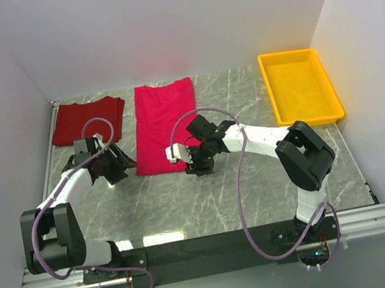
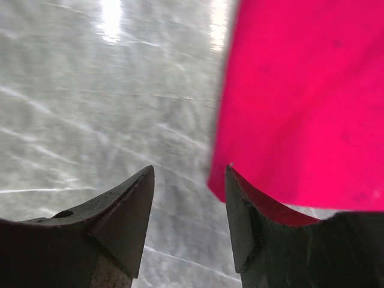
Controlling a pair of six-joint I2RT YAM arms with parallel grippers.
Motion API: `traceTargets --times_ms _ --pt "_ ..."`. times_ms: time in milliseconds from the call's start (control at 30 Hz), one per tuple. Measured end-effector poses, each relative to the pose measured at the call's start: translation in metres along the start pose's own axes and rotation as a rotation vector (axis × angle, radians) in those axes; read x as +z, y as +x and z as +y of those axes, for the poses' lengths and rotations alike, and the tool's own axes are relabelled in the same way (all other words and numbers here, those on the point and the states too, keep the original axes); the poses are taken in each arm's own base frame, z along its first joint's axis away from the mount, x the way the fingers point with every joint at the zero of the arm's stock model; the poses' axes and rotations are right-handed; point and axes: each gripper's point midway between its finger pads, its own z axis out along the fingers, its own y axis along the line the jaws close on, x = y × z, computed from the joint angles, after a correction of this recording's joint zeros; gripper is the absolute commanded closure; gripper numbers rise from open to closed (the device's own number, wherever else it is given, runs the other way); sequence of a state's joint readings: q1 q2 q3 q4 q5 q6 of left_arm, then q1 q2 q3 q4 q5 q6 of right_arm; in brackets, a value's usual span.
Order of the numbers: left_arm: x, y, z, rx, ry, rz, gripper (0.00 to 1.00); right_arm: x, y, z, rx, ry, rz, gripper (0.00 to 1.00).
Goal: Fold and stack the t-shirts
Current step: Fold the tshirt
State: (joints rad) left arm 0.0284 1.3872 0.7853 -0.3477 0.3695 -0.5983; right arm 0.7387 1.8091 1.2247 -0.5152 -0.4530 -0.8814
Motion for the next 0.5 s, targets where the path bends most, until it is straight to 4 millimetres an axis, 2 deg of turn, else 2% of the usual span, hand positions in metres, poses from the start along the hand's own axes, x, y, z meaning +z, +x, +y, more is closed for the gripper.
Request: traceTargets --times_ms 167,333,500 --pt "0.006 0.012 0.002 -0.032 0.031 0.015 0.36 -0.001 0.002 -0.015 0.0 0.072 0.02 0.43" --pt "0.012 0.007 -0.005 -0.039 0.078 0.006 0.37 -0.001 0.006 -0.019 0.013 0.095 0.038 0.43" --pt "0.025 0.013 0.002 -0.071 0.064 0.046 0.39 0.009 0.018 -0.019 0.048 0.091 0.08 0.44"
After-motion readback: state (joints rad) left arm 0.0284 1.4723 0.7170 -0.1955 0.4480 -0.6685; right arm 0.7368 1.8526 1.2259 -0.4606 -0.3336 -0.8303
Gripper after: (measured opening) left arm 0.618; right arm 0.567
